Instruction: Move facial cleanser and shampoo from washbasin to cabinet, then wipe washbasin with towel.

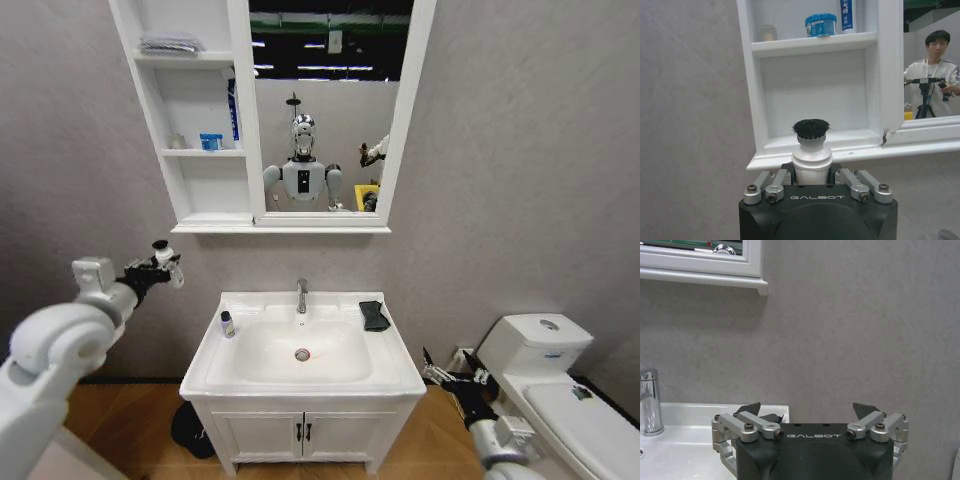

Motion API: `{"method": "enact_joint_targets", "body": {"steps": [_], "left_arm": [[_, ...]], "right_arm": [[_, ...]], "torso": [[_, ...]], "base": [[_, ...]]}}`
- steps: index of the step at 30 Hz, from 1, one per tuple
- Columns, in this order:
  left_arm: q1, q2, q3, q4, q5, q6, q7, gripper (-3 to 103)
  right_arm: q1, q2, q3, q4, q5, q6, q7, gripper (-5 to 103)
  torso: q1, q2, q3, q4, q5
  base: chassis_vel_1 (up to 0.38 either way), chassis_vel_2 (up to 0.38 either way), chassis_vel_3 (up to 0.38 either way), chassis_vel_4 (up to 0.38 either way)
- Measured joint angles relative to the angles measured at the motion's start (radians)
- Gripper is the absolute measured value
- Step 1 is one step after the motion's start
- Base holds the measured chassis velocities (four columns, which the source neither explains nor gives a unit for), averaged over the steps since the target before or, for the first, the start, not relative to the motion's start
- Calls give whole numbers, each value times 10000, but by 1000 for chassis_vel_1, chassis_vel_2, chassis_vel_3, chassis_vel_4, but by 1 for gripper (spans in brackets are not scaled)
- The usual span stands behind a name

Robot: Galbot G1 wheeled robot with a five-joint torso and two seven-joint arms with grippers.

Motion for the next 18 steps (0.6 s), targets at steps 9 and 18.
{"method": "enact_joint_targets", "body": {"steps": [9, 18], "left_arm": [[-5995, -629, 4340, 3853, -608, 41, 501, 32], [-8220, -2588, 6024, 7009, 909, -172, 1418, 32]], "right_arm": [[83, 74, -4, -547, -163, 115, -24, 100], [80, 73, 288, -772, -307, 471, -48, 100]], "torso": [[5, -3, 2, -3, 4], [3, -3, 1, -4, 7]], "base": [[0, 0, 0, 0], [0, 0, 0, 0]]}}
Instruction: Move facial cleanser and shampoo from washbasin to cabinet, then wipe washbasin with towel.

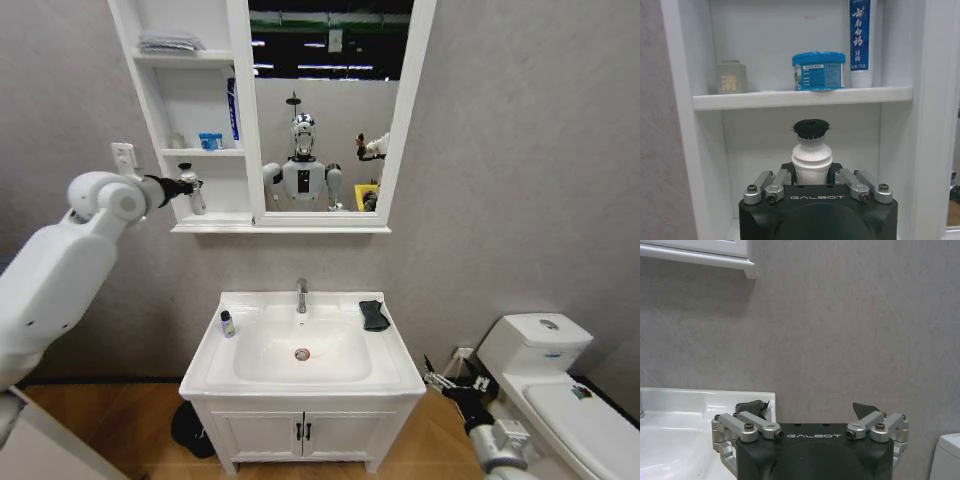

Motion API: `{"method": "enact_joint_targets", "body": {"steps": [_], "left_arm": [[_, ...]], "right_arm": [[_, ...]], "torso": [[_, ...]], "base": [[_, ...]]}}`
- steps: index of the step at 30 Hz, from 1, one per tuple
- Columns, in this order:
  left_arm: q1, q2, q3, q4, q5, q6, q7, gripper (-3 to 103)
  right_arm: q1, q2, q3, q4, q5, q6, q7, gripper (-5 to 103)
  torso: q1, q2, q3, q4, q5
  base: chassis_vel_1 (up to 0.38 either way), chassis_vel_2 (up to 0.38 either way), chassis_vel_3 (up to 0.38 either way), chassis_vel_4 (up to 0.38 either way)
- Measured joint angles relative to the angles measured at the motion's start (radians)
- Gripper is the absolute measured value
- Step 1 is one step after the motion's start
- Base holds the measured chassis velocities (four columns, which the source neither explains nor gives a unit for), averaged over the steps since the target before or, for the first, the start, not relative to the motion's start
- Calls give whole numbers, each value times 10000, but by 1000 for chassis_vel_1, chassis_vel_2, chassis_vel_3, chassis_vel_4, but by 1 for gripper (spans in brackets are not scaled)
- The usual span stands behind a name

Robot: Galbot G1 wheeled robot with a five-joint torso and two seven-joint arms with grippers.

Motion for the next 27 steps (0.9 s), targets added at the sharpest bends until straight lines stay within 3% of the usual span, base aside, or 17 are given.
{"method": "enact_joint_targets", "body": {"steps": [7, 10, 25, 27], "left_arm": [[-501, -954, 395, 1655, 766, -239, 453, 32], [-772, -1394, 356, 2648, 1525, -500, 899, 32], [-535, -1506, -46, 3383, 2228, -768, 1129, 28], [-523, -1522, -50, 3369, 2243, -789, 1078, 32]], "right_arm": [[2, -2, 82, -82, -54, 151, 14, 100], [-25, 9, 100, -97, -146, 207, -52, 100], [33, -56, 113, -343, -116, 335, 17, 100], [38, -49, 95, -346, -112, 337, 20, 100]], "torso": [[0, -1, 0, 3, -4], [-2, 1, -1, 1, -3], [-3, 1, -1, 5, -6], [-2, 2, -2, 4, -4]], "base": [[0, 0, 0, 0], [0, 0, 0, 0], [0, 0, 0, 0], [0, 0, 0, 0]]}}
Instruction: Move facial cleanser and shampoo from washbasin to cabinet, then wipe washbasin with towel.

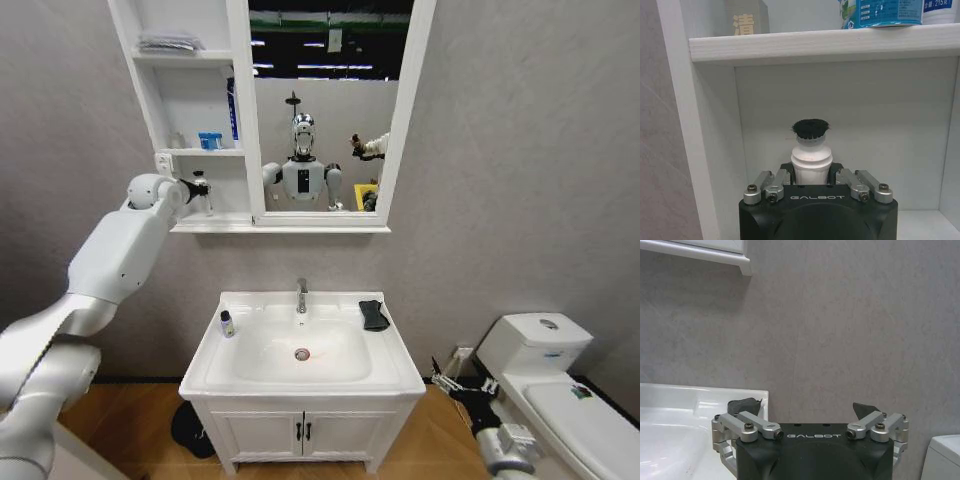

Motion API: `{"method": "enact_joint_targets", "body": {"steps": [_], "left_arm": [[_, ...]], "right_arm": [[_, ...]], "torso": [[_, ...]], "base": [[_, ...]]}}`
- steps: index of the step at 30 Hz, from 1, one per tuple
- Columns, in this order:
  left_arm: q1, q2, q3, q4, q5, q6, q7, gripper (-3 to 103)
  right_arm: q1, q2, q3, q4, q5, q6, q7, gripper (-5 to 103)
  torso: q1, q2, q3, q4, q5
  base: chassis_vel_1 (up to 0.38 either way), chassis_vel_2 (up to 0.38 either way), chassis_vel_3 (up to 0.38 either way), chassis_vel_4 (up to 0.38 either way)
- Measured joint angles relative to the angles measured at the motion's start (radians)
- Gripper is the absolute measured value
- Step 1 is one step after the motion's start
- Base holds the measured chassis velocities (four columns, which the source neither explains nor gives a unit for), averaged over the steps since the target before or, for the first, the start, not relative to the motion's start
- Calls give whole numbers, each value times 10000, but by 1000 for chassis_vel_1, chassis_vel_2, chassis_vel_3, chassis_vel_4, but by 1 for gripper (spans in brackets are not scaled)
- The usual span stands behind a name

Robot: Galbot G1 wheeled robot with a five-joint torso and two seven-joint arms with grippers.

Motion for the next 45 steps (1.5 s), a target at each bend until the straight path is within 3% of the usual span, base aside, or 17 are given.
{"method": "enact_joint_targets", "body": {"steps": [4, 8, 14, 16, 17, 19, 20, 22, 23, 26, 27, 29, 30, 33, 34, 37, 45], "left_arm": [[-80, -49, -46, 27, 54, -117, -101, 54], [-44, 92, -63, -221, -80, -117, -102, 65], [563, 837, -521, -1653, -632, 49, -537, 86], [1338, 1556, -921, -3374, -1310, 230, -1255, 97], [1338, 1556, -921, -3374, -1310, 230, -1255, 97], [2394, 2265, -1510, -5066, -1617, 275, -1648, 100], [2394, 2265, -1510, -5066, -1617, 275, -1648, 100], [4324, 3072, -2358, -7271, -1904, 228, -2084, 100], [4324, 3072, -2358, -7271, -1904, 228, -2084, 100], [7302, 3375, -3749, -9642, -2086, -169, -2644, 100], [7302, 3375, -3749, -9642, -2086, -169, -2644, 100], [9718, 2798, -4612, -10270, -1210, -797, -2573, 100], [9718, 2798, -4612, -10270, -1210, -797, -2573, 100], [12129, 1107, -4975, -9893, 1161, -2390, -1687, 100], [12129, 1107, -4975, -9893, 1161, -2390, -1687, 100], [13148, -277, -4806, -8730, 3056, -3312, -1100, 100], [12920, -1841, -4283, -6158, 4944, -3847, -916, 100]], "right_arm": [[-2, -3, -41, 65, 5, -3, 0, 100], [-91, -12, -66, 126, 1, -32, -103, 100], [-88, 7, -128, 179, -6, -60, -149, 100], [-82, 9, -144, 189, -7, -73, -141, 100], [-82, 9, -144, 189, -7, -73, -141, 100], [-101, 18, -158, 192, -9, -73, -125, 100], [-101, 18, -158, 192, -9, -73, -125, 100], [-133, 5, -217, 158, -26, -59, -81, 100], [-133, 5, -217, 158, -26, -59, -81, 100], [-103, -5, -342, 93, -176, -62, -68, 100], [-103, -5, -342, 93, -176, -62, -68, 100], [-81, 69, -418, 115, -251, -99, -18, 100], [-81, 69, -418, 115, -251, -99, -18, 100], [-213, 115, -428, 216, -301, -101, 25, 100], [-213, 115, -428, 216, -301, -101, 25, 100], [-232, 80, -378, 275, -280, -91, -26, 100], [-247, -44, -182, 409, 59, -41, -26, 100]], "torso": [[0, 0, 0, -2, 2], [0, 1, 0, -2, 1], [0, 0, -1, -2, 0], [2, 0, 0, -2, -3], [2, 0, 0, -2, -3], [-2, 1, -2, -1, 5], [-2, 1, -2, -1, 5], [-3, 2, -2, 4, -7], [-3, 2, -2, 4, -7], [-4, 3, -4, -1, 8], [-4, 3, -4, -1, 8], [-3, 2, -2, 3, -3], [-3, 2, -2, 3, -3], [-3, 2, -1, -1, -3], [-3, 2, -1, -1, -3], [-3, 2, 0, 2, 0], [0, 0, 1, -2, 2]], "base": [[0, 0, 0, 0], [0, 0, 0, 0], [0, 0, 0, 0], [0, 0, 0, 0], [0, 0, 0, 0], [0, 0, 0, 0], [0, 0, 0, 0], [0, 0, 0, 0], [0, 0, 0, 0], [0, 0, 0, 0], [0, 0, 0, 0], [0, 0, 0, 0], [0, 0, 0, 0], [0, 0, 0, 0], [0, 0, 0, 0], [0, 0, 0, 0], [0, 0, 0, 0]]}}
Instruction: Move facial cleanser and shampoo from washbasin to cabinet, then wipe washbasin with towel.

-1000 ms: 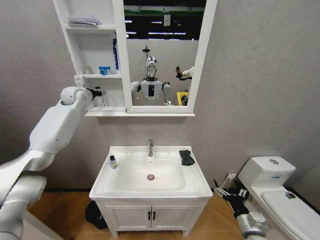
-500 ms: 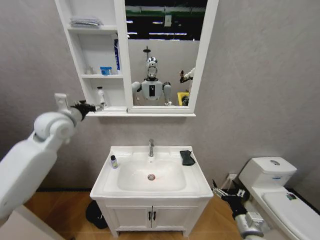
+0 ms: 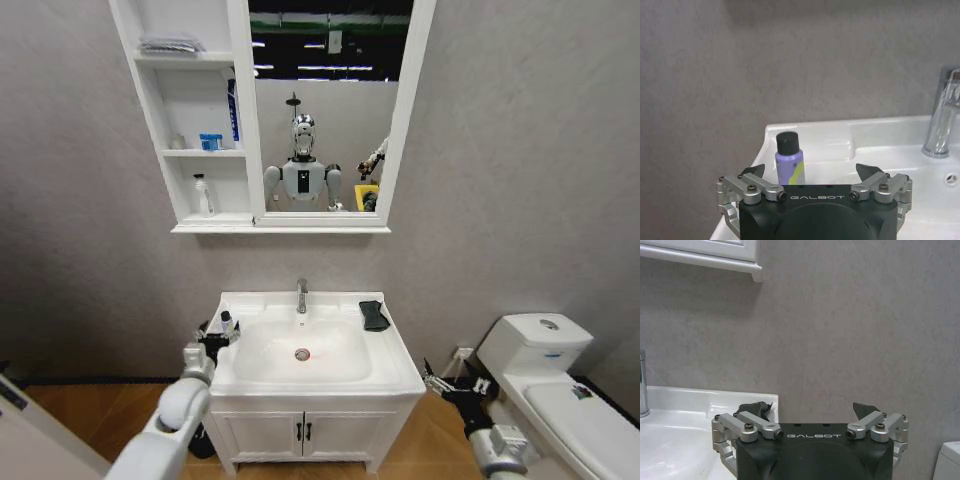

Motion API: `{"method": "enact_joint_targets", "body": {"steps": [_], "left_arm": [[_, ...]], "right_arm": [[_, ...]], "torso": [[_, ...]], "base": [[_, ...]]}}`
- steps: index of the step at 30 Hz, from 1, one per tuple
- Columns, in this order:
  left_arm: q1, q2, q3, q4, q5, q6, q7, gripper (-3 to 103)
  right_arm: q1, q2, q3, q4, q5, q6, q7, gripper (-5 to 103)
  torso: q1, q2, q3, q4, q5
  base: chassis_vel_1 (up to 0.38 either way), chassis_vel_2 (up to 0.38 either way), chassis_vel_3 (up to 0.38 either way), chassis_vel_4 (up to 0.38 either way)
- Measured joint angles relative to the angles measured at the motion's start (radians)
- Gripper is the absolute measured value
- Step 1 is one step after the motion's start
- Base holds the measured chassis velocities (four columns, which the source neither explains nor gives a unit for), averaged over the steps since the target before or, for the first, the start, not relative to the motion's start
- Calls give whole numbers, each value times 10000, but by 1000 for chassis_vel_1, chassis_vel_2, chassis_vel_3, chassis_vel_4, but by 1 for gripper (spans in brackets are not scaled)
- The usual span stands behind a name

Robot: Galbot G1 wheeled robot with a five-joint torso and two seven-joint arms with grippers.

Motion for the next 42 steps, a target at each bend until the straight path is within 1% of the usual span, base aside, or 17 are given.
{"method": "enact_joint_targets", "body": {"steps": [2, 3, 4, 5, 6, 8, 9, 10, 11, 16, 17, 20, 27, 35, 40, 41, 42], "left_arm": [[-329, -319, -24, 661, 364, -221, 8, 100], [-329, -319, -24, 661, 364, -221, 8, 100], [-533, -495, -61, 1008, 469, -289, 6, 100], [-533, -495, -61, 1008, 469, -289, 6, 100], [-707, -617, -96, 1280, 531, -320, -19, 100], [-875, -750, -122, 1528, 577, -309, -130, 100], [-1070, -955, -162, 1793, 555, -169, -290, 100], [-1070, -955, -162, 1793, 555, -169, -290, 100], [-1207, -1081, -165, 2044, 534, -111, -352, 100], [-1694, -1408, -153, 2918, 754, -146, -353, 100], [-1694, -1408, -153, 2918, 754, -146, -353, 100], [-2264, -1614, -101, 3530, 871, -153, -316, 100], [-2986, -1800, -58, 4286, 1070, -145, -350, 100], [-3117, -1846, -164, 4538, 1078, -63, -553, 100], [-3385, -1891, -241, 4980, 1160, -132, -576, 100], [-3472, -1910, -253, 5081, 1173, -146, -570, 103], [-3472, -1910, -253, 5081, 1173, -146, -570, 103]], "right_arm": [[-21, -80, 75, -4, 173, 78, 0, 100], [-21, -80, 75, -4, 173, 78, 0, 100], [-23, -137, 103, -47, 255, 111, -8, 100], [-23, -137, 103, -47, 255, 111, -8, 100], [-15, -186, 104, -139, 316, 148, -17, 100], [0, -214, 105, -256, 344, 202, -30, 100], [-1, -222, 104, -408, 357, 313, -40, 100], [-1, -222, 104, -408, 357, 313, -40, 100], [-39, -231, 105, -514, 362, 403, -58, 100], [-100, -266, 104, -813, 442, 633, -120, 100], [-100, -266, 104, -813, 442, 633, -120, 100], [-103, -319, 101, -1034, 509, 728, -157, 100], [43, -346, 36, -1327, 525, 762, -219, 100], [163, -375, -10, -1518, 560, 743, -297, 100], [199, -336, -74, -1547, 554, 718, -352, 100], [196, -325, -80, -1547, 549, 713, -353, 100], [196, -325, -80, -1547, 549, 713, -353, 100]], "torso": [[0, 0, 0, 0, 1], [0, 0, 0, 0, 1], [0, 0, 0, -1, 0], [0, 0, 0, -1, 0], [0, 0, 0, -1, 1], [0, 0, 0, 1, 1], [0, 0, 0, 2, 2], [0, 0, 0, 2, 2], [0, 0, 0, 0, 0], [0, 0, 0, 1, -1], [0, 0, 0, 1, -1], [0, 0, 0, 1, 0], [1, -1, 0, 0, -1], [0, 0, 0, 1, -1], [0, 0, 0, 2, -2], [0, -1, -1, 2, -3], [0, -1, -1, 2, -3]], "base": [[0, 0, 0, 0], [0, 0, 0, 0], [0, 0, 0, 0], [0, 0, 0, 0], [0, 0, 0, 0], [0, 0, 0, 0], [0, 0, 0, 0], [0, 0, 0, 0], [0, 0, 0, 0], [0, 0, 0, 0], [0, 0, 0, 0], [0, 0, 0, 0], [0, 0, 0, 0], [0, 0, 0, 0], [0, 0, 0, 0], [0, 0, 0, 0], [0, 0, 0, 0]]}}
